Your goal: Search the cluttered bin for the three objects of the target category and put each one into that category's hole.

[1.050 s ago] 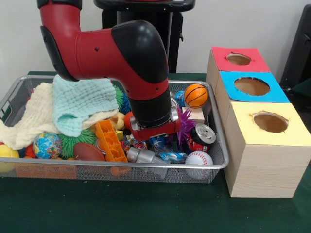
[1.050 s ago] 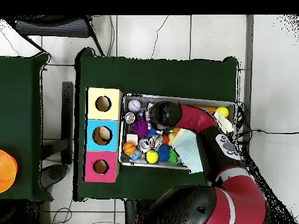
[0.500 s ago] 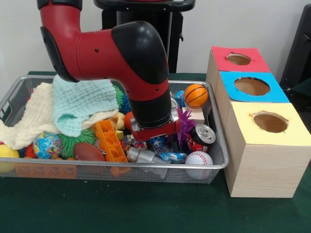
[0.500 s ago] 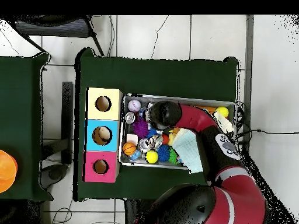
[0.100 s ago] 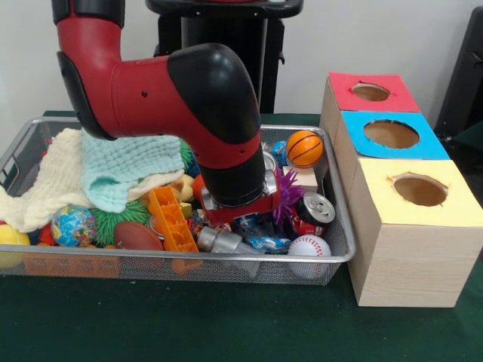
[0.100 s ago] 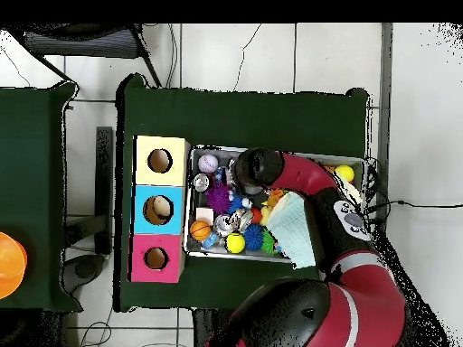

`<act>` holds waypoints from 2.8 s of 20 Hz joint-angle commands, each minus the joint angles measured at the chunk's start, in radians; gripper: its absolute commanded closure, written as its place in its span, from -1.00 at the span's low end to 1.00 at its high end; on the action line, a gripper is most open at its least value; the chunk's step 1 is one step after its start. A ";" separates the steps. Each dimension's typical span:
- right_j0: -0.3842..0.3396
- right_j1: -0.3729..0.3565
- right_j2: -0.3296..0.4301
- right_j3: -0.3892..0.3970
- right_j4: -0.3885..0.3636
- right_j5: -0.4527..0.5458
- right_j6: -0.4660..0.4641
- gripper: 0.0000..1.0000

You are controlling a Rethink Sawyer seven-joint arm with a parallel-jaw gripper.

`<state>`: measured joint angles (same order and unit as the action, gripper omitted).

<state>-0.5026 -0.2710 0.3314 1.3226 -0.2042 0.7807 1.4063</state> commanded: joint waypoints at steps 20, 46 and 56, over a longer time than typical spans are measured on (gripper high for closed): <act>-0.022 -0.068 0.013 0.124 -0.090 -0.166 0.062 1.00; -0.004 -0.453 -0.121 0.309 -0.012 -0.069 0.172 1.00; 0.132 -0.593 -0.199 0.310 0.117 0.051 0.310 1.00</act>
<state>-0.4264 -0.7788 0.1590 1.5593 -0.1574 0.7161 1.4103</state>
